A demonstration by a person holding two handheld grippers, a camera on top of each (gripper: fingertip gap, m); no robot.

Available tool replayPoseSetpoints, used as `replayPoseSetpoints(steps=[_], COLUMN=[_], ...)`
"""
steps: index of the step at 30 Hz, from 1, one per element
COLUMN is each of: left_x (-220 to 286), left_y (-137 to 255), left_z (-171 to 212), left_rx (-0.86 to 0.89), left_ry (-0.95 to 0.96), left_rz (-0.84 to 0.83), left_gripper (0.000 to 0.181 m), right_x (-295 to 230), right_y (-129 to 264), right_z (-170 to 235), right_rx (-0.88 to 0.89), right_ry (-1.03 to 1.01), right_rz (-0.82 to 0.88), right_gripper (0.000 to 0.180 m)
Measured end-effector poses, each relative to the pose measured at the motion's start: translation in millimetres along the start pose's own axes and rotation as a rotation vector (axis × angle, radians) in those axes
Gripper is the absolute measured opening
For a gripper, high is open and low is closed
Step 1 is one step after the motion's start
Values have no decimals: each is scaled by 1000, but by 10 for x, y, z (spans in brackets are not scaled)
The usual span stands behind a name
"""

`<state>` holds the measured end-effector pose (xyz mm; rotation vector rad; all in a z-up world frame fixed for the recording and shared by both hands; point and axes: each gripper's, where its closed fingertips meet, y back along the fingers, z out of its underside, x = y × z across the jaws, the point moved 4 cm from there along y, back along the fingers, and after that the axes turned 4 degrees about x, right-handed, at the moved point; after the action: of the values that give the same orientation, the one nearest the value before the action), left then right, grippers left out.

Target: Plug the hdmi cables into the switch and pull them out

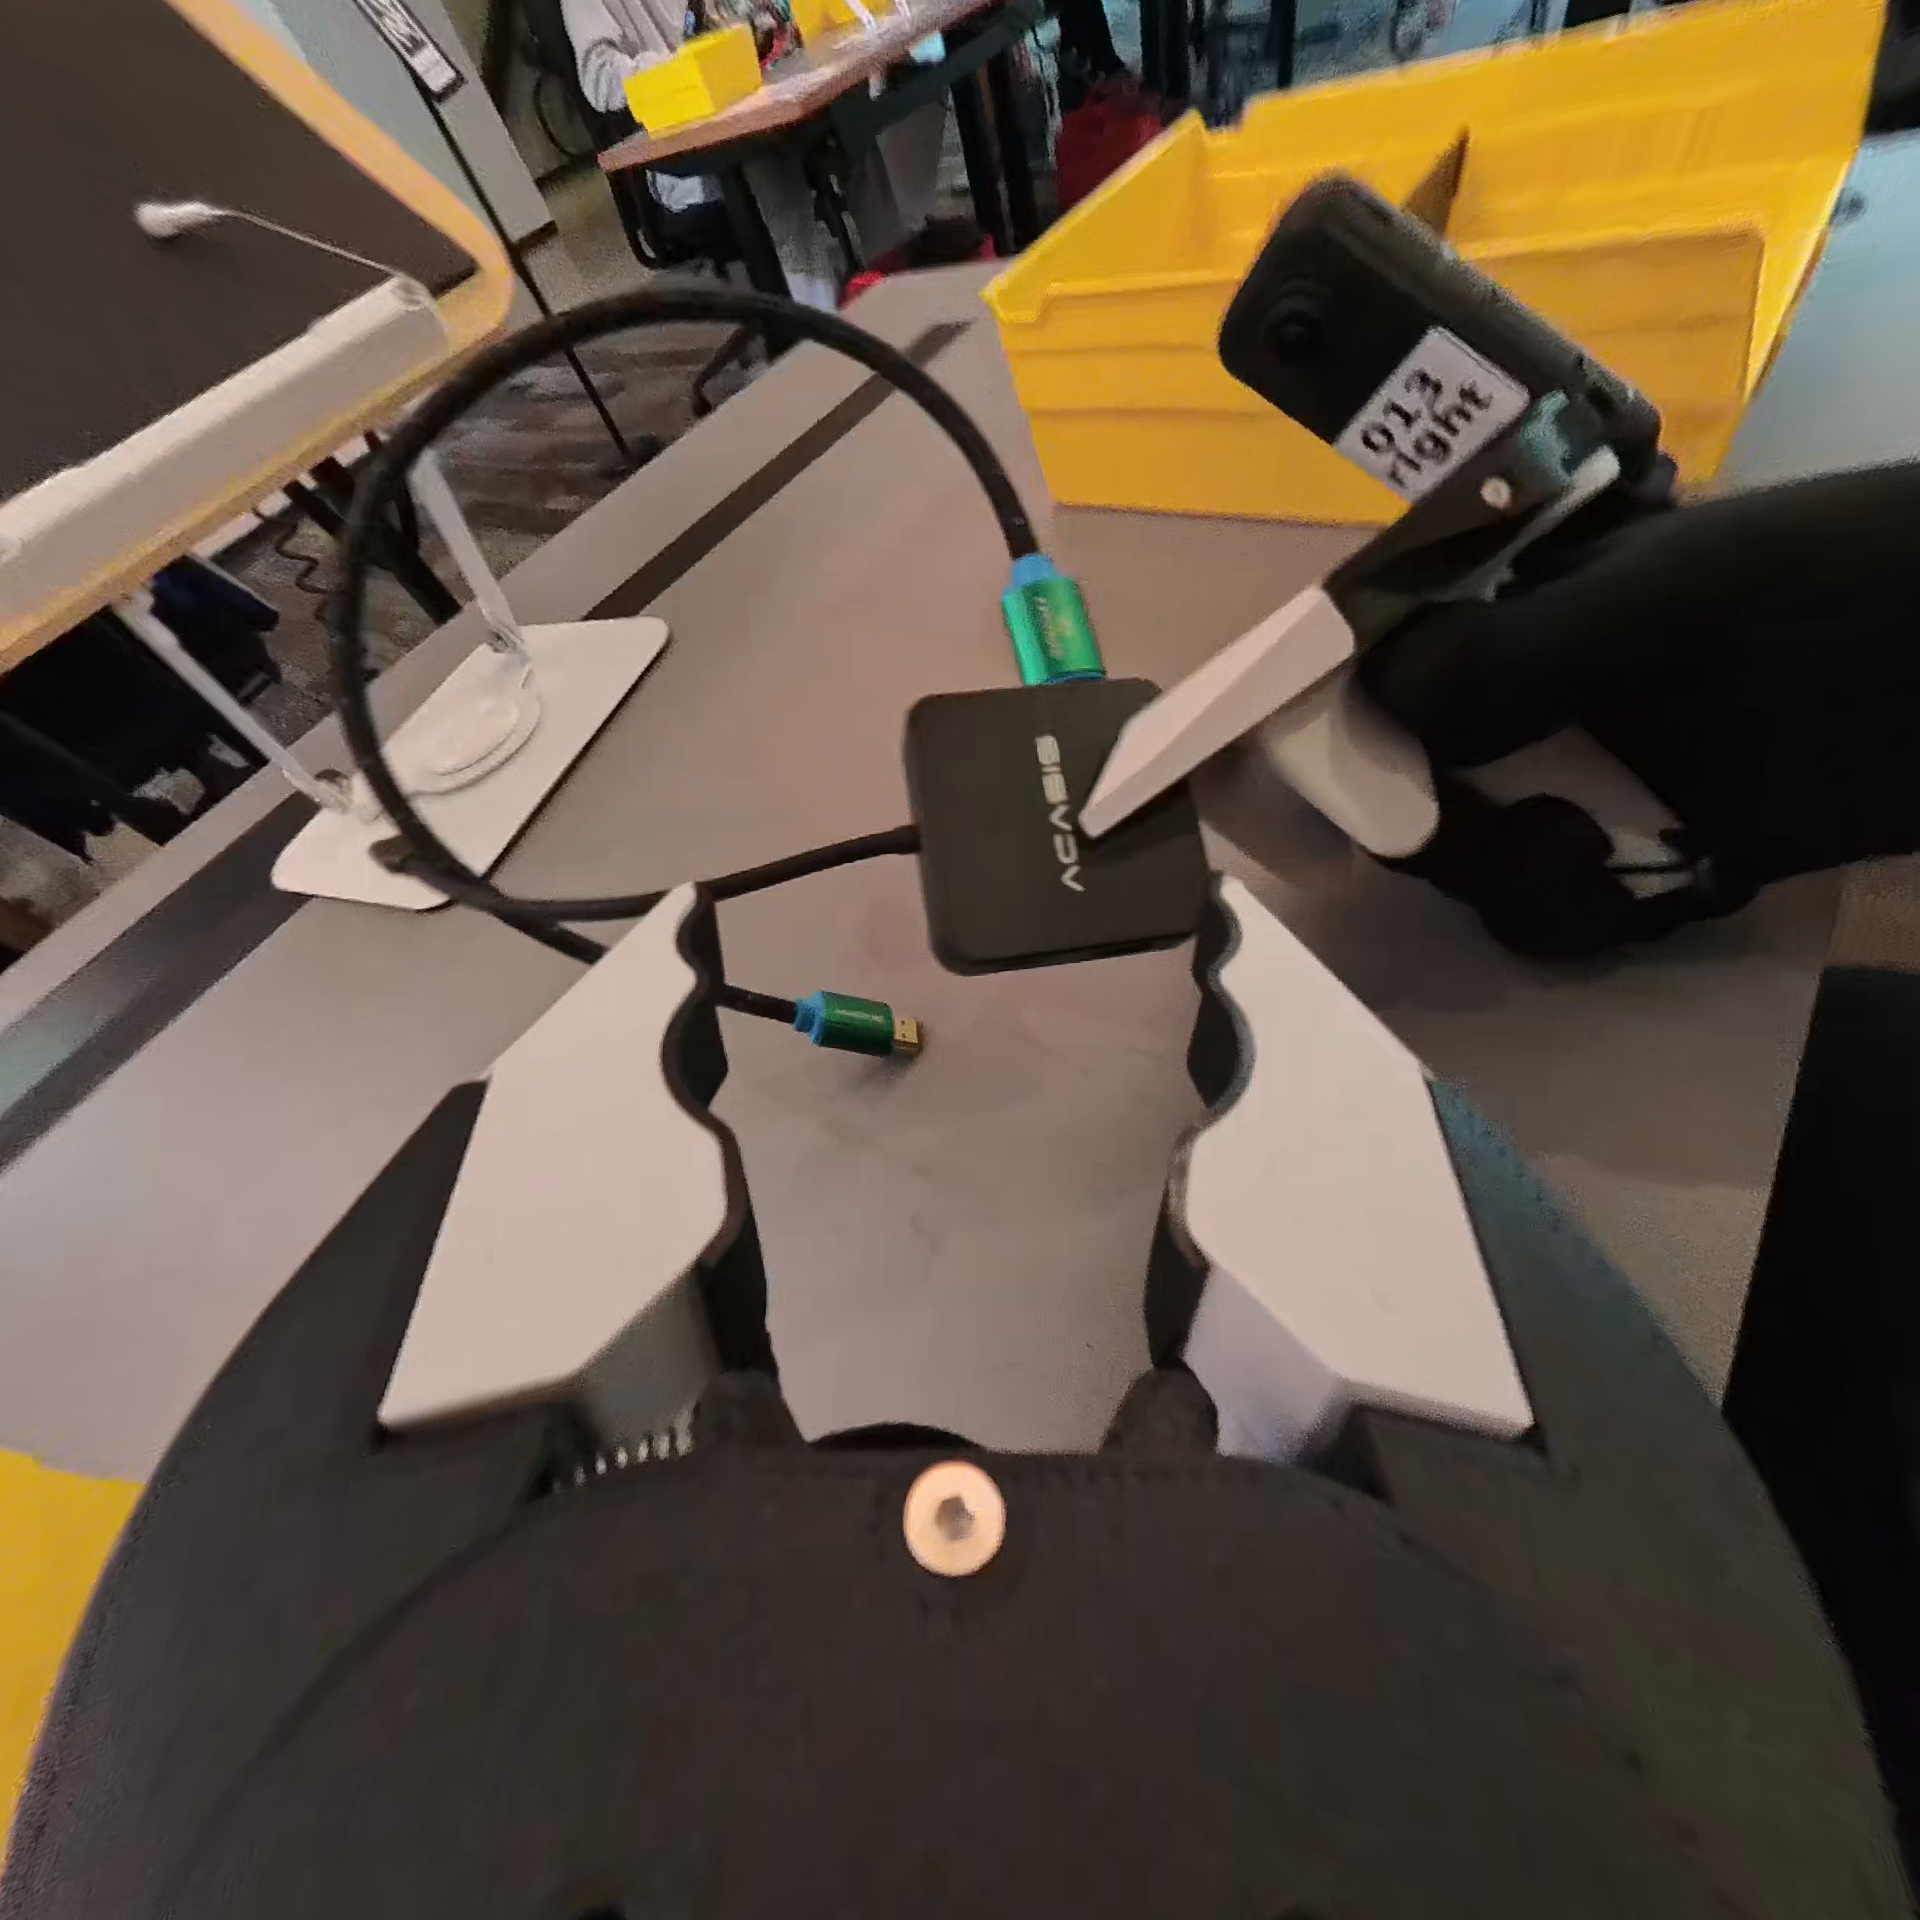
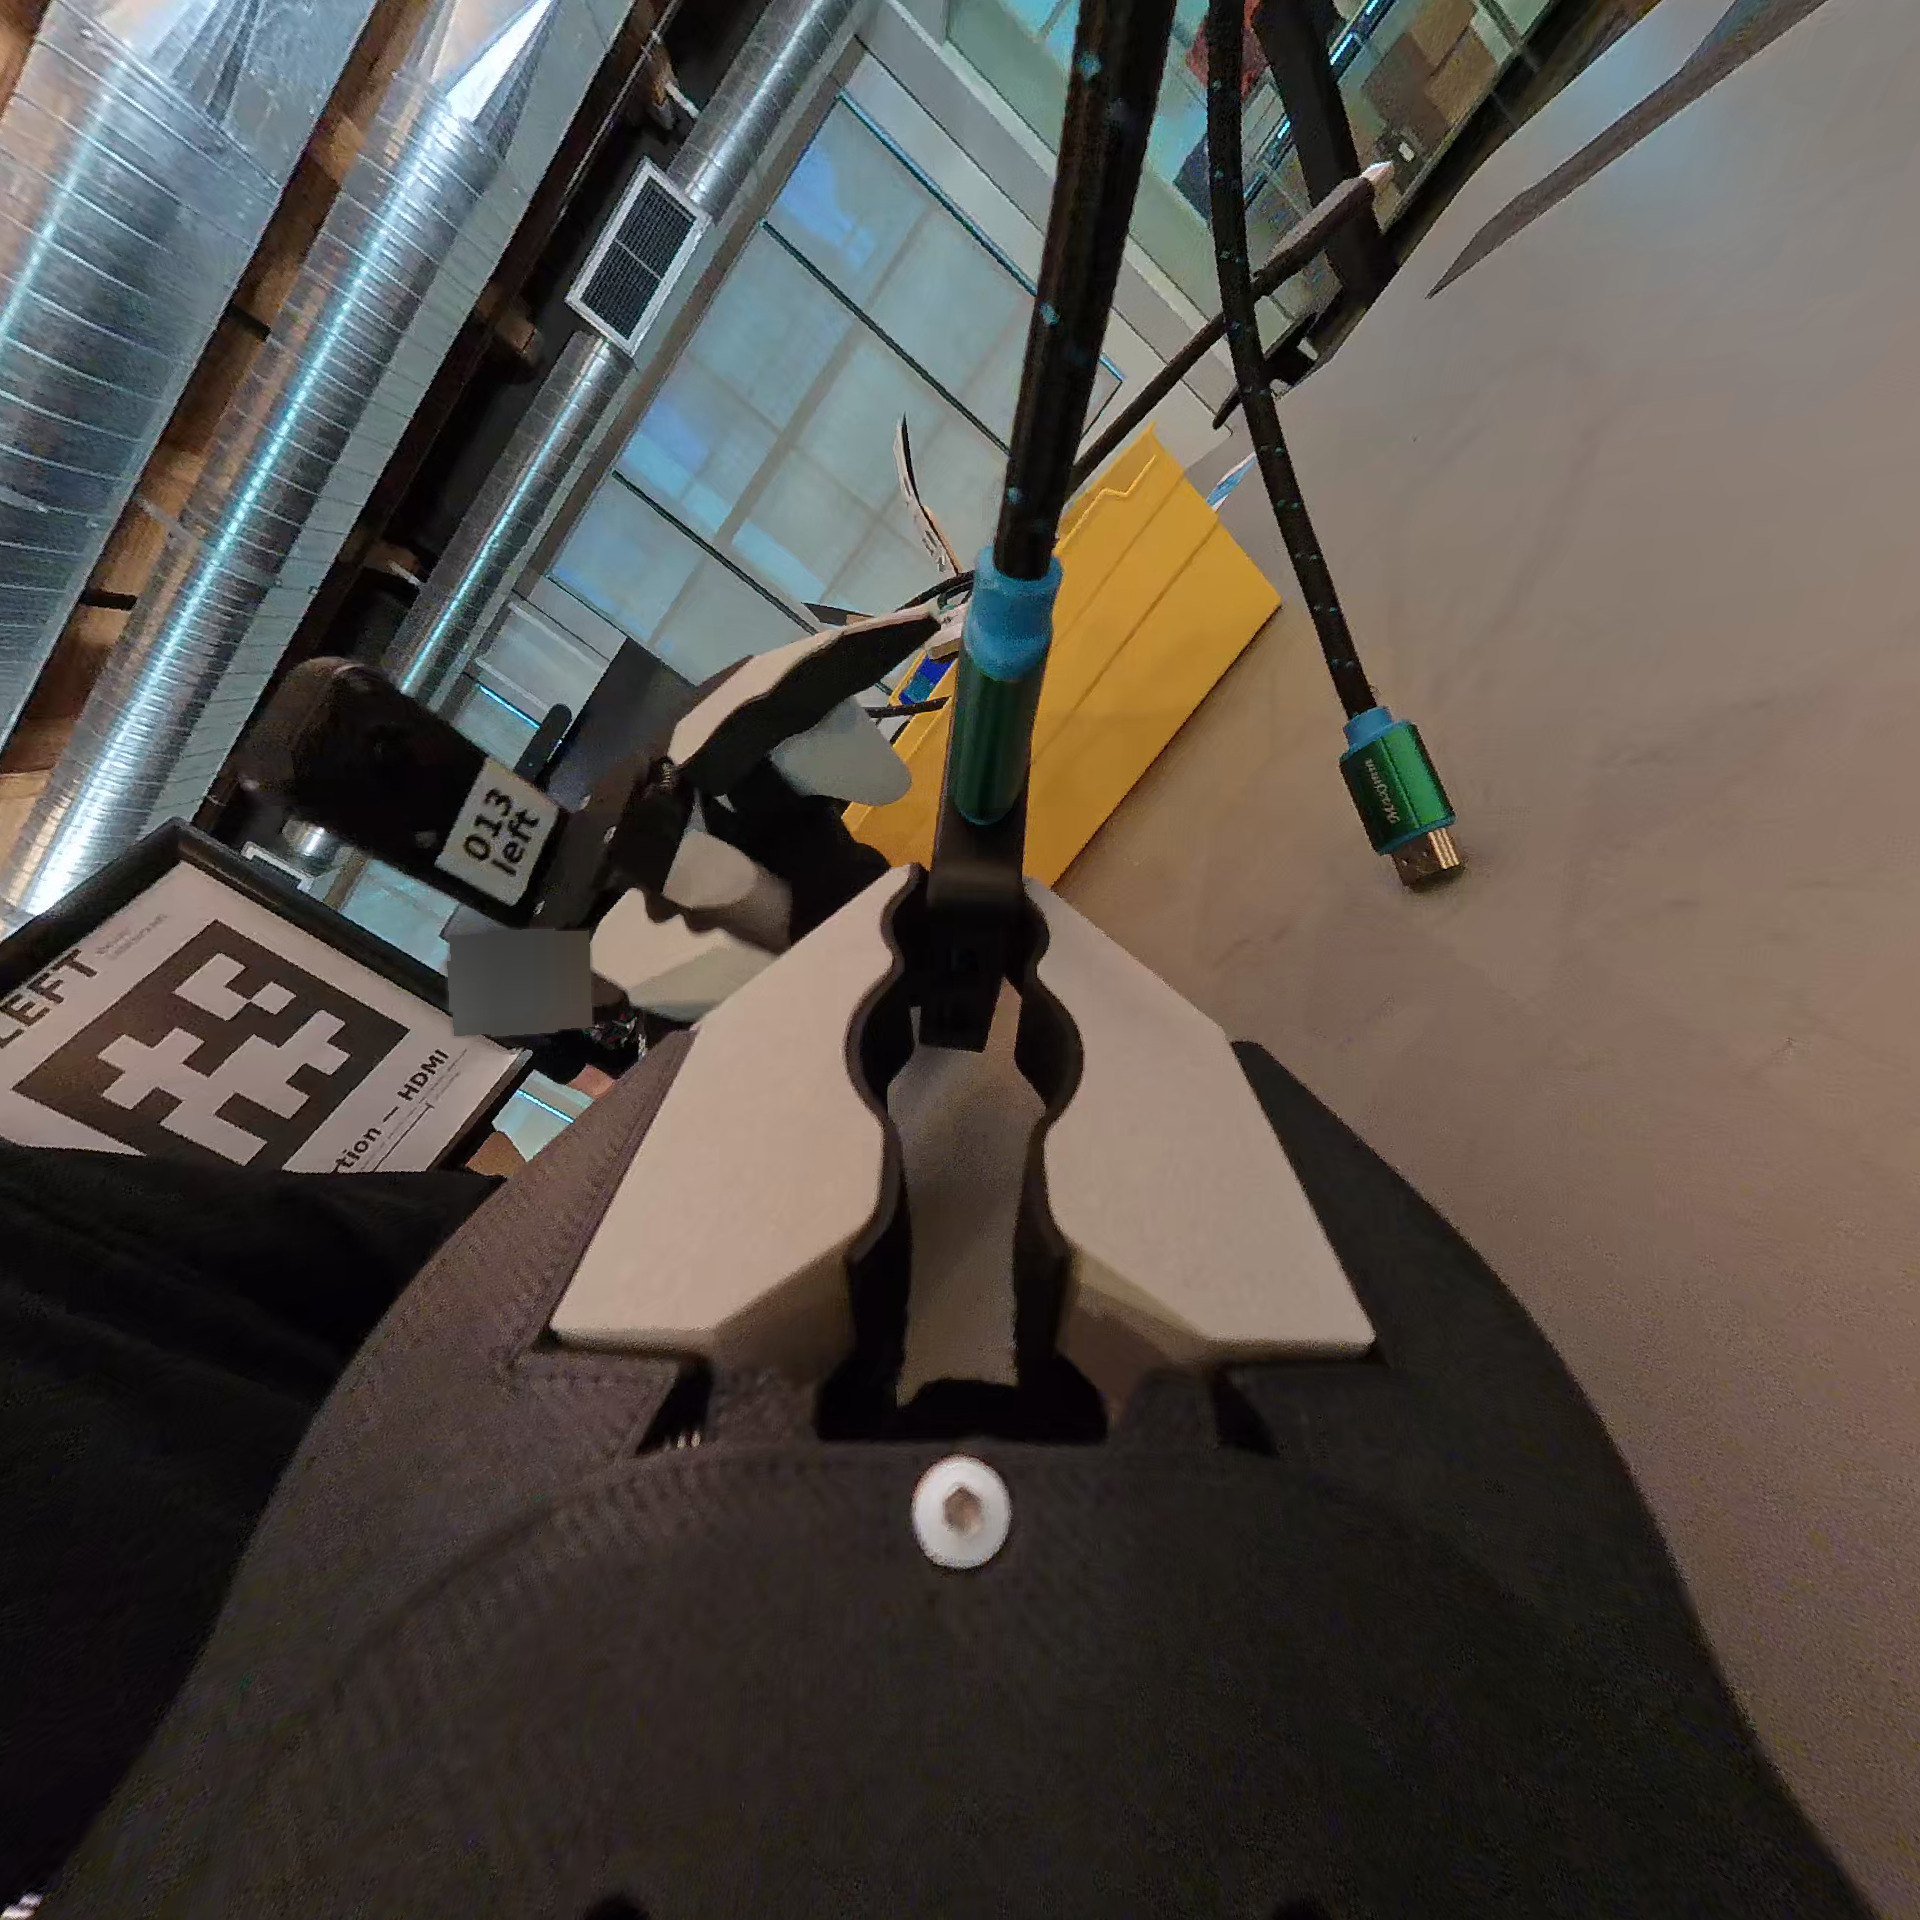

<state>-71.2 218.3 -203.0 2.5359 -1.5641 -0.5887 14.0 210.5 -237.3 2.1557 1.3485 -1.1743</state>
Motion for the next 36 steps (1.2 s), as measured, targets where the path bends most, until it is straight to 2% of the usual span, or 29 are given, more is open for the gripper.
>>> replayPoseSetpoints(steps=[6,14,16,18,21,22,27,32,36], left_x=[185,192,142,146,196,223,241,313,371], left_y=[-207,-181,-205,-235,-247,-244,-228,-177,-49], left_z=[208,108,193,278,350,357,378,421,384], left_rx=[-189,-171,-245,-263,-280,-280,-269,-283,-251], left_ry=[-148,-297,-281,-218,-158,-136,-33,-47,24], left_rz=[-16,-110,-127,-89,-24,11,89,210,374], left_gripper=[110,106,103,103,94,87,83,82,82], right_x=[-24,-50,-80,-123,-130,-130,-150,-226,-276], right_y=[-61,-135,-168,-210,-246,-243,-238,-181,-69], right_z=[81,178,209,264,322,324,346,290,176], right_rx=[-56,-106,-107,-131,-160,-167,-228,-285,-321], right_ry=[65,134,136,143,169,170,208,289,401], right_rz=[43,97,88,71,85,84,73,22,-26], right_gripper=[13,12,12,11,11,12,16,37,39])
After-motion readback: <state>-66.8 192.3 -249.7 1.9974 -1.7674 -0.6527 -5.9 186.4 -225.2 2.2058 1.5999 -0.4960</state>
